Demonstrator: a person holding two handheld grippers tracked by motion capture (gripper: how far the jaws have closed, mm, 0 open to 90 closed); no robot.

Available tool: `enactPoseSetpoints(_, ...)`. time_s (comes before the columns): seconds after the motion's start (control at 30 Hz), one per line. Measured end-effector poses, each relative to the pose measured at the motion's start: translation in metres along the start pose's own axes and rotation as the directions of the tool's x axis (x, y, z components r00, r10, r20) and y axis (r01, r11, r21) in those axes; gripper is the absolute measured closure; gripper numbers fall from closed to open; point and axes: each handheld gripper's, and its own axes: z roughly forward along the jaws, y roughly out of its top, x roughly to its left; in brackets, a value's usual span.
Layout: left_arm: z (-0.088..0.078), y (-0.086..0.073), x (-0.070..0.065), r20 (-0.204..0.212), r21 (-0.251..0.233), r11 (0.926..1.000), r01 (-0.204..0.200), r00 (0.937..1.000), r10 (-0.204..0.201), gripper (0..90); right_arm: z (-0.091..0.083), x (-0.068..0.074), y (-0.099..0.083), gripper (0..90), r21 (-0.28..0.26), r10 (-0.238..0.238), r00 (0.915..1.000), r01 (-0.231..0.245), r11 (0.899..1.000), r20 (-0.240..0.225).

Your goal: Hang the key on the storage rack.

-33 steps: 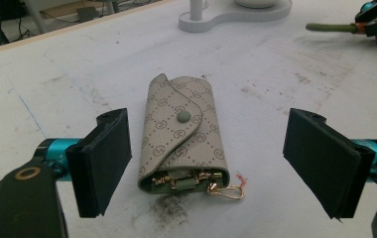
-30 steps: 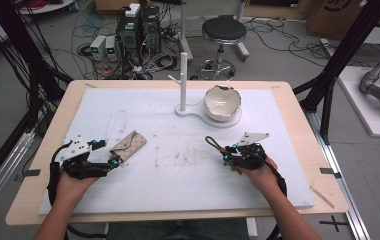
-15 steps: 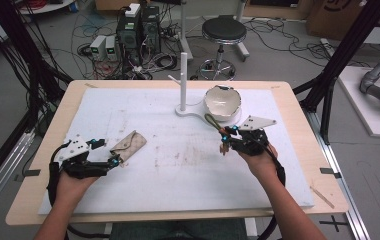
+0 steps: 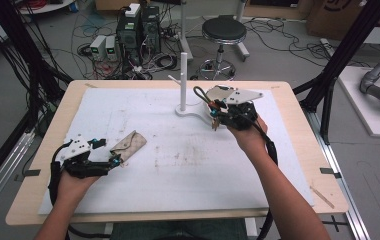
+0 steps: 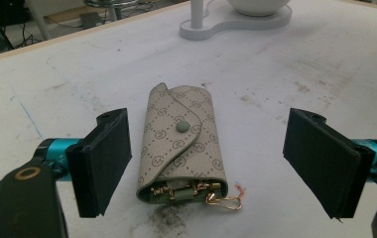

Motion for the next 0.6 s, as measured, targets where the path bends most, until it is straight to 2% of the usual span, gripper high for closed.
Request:
enactPoseSetpoints(0.1,0.000,0.000,0.001,-0.002,0.002,1.0000,0.001,1.0000,-0.001,18.7,0.008,-0.002,0.023,71.7,-0.013,-0.038,0.9989,0.039,0.999,0.029)
enactPoseSetpoints(0.13,0.000,0.000,0.001,-0.002,0.002,1.0000,0.001,1.0000,-0.001,18.7,0.008,-0.002,0.023,71.7,-0.013,-0.038,0.9989,0.039,0.999,0.029)
enactPoseSetpoints(0.17,0.000,0.000,0.001,-0.003,0.001,1.0000,0.002,1.0000,-0.002,18.7,0.013,-0.003,0.033,71.7,-0.017,-0.045,0.9984,0.046,0.999,0.033)
enactPoseSetpoints(0.2,0.000,0.000,0.001,-0.002,0.001,1.0000,0.003,1.0000,-0.003,18.7,0.013,-0.003,0.033,71.7,-0.017,-0.045,0.9984,0.046,0.999,0.033)
enactPoseSetpoints(0.23,0.001,0.000,0.001,-0.002,0.002,1.0000,0.003,1.0000,-0.003,18.7,0.019,-0.003,0.042,71.7,-0.024,-0.061,0.9974,0.062,0.998,0.040)
enactPoseSetpoints(0.27,0.001,0.000,0.001,-0.002,0.002,1.0000,0.003,1.0000,-0.003,18.7,0.019,-0.003,0.042,71.7,-0.024,-0.061,0.9974,0.062,0.998,0.040)
enactPoseSetpoints(0.3,0.001,0.000,0.002,0.000,0.005,1.0000,0.000,1.0000,0.000,18.7,0.024,-0.004,0.049,71.7,-0.035,-0.059,0.9978,0.060,0.998,0.031)
enactPoseSetpoints(0.37,0.002,0.000,0.002,-0.001,0.007,1.0000,-0.001,1.0000,0.001,18.7,0.027,-0.004,0.053,71.7,-0.023,-0.063,0.9977,0.063,0.998,0.026)
enactPoseSetpoints(0.5,0.001,0.000,0.003,-0.007,0.003,1.0000,0.001,1.0000,-0.001,18.7,0.039,0.000,0.062,71.7,-0.004,-0.101,0.9937,0.101,0.995,0.049)
enactPoseSetpoints(0.6,0.000,0.000,0.003,-0.009,0.003,1.0000,0.001,1.0000,-0.001,18.7,0.043,0.000,0.061,71.7,0.004,-0.100,0.9941,0.100,0.995,0.044)
